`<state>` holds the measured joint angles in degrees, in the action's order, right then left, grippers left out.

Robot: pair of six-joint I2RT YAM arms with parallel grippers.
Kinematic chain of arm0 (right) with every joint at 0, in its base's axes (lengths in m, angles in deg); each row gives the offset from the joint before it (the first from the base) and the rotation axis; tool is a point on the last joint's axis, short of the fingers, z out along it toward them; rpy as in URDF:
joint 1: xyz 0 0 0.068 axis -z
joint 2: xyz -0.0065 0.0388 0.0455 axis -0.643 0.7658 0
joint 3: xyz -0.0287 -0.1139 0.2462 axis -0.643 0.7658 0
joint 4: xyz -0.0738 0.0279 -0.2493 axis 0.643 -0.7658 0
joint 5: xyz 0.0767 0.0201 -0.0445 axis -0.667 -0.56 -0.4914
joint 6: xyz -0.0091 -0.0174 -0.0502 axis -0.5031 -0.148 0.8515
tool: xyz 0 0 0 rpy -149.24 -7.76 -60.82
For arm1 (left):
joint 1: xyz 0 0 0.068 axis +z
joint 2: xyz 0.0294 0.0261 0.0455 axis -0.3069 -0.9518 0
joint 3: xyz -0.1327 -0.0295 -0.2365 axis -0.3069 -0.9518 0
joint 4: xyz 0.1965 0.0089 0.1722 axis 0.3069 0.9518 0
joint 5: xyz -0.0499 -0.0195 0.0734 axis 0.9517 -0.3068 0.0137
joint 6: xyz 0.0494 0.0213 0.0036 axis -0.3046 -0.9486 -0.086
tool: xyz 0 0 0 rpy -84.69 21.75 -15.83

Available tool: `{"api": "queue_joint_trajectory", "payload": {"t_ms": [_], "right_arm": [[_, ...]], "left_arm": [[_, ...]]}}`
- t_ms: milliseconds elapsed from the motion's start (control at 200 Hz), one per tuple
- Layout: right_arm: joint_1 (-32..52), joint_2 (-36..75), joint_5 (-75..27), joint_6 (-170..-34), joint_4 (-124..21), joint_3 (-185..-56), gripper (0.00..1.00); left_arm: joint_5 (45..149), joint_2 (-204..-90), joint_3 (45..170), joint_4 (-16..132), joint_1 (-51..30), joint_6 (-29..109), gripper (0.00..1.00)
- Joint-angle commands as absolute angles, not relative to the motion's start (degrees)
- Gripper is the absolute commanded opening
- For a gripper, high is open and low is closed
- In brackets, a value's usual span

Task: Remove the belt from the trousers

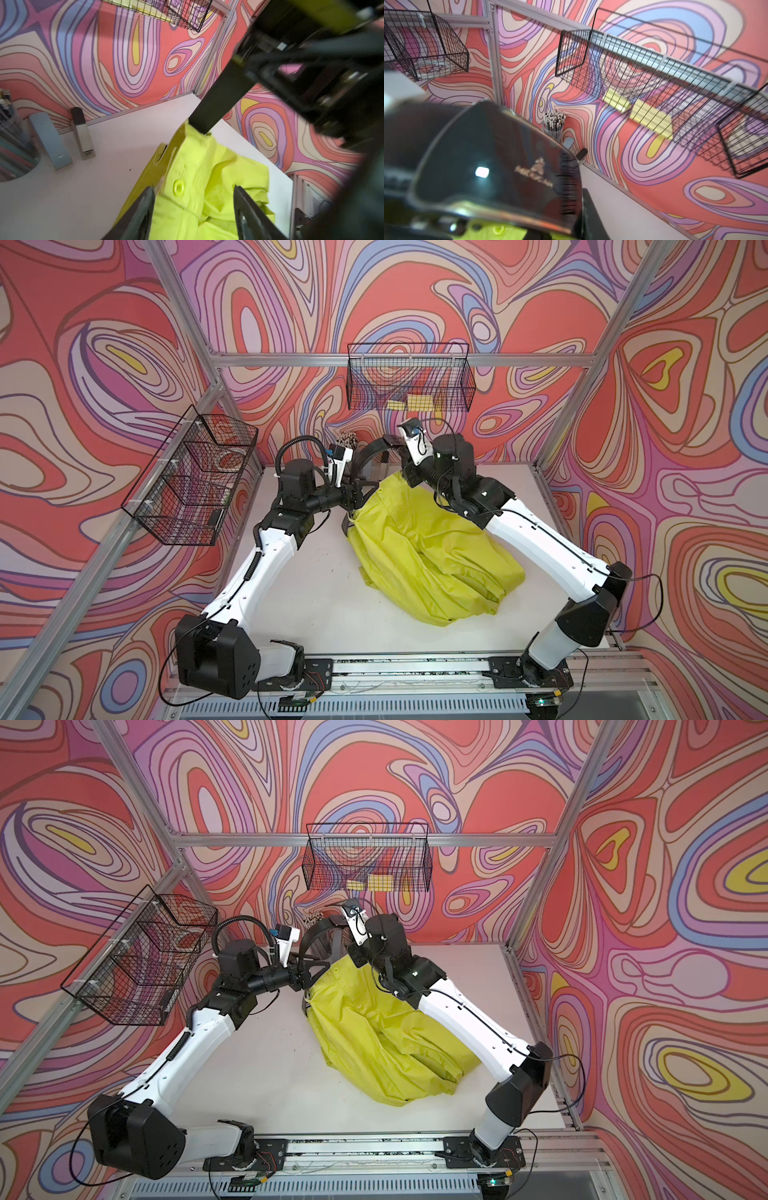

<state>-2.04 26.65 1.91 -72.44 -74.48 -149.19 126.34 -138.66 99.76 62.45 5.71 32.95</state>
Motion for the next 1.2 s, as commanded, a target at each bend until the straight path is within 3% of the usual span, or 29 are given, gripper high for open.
{"api": "queue_joint_trajectory", "payload": {"t_ms": [0,381,686,756,896,951,1047,1137,1197], "right_arm": [[-2.25,29.29,0.83,-71.77,-83.94,-150.44,0.00],[-2.08,29.67,-5.38,-80.54,-81.95,-143.15,0.00],[2.02,27.27,-11.72,-87.82,-81.18,-138.79,0.00],[2.46,26.95,-12.76,-88.17,-81.33,-138.42,0.00],[3.73,27.40,-15.81,-89.82,-81.97,-137.98,0.00],[4.28,27.53,-17.00,-90.48,-81.59,-137.05,0.00],[4.69,26.90,-18.60,-91.09,-79.10,-133.87,0.00],[4.57,24.91,-19.81,-91.56,-74.72,-129.96,0.32],[4.62,22.67,-20.05,-91.89,-71.08,-126.77,0.38]], "left_arm": [[120.56,-135.18,98.47,57.34,5.57,25.73,0.69],[122.33,-134.35,98.47,53.41,4.88,19.82,0.71],[121.25,-138.15,99.66,60.53,3.33,12.95,0.70],[120.17,-138.38,100.14,61.25,3.35,12.69,0.62],[117.32,-138.82,103.20,63.51,3.23,13.71,0.13],[117.09,-138.70,104.44,63.78,3.19,14.70,0.02],[117.32,-138.59,107.45,65.20,2.69,16.92,0.00],[115.60,-139.34,111.90,70.12,1.73,18.44,0.00],[114.33,-140.02,114.55,73.30,1.44,19.67,0.00]]}}
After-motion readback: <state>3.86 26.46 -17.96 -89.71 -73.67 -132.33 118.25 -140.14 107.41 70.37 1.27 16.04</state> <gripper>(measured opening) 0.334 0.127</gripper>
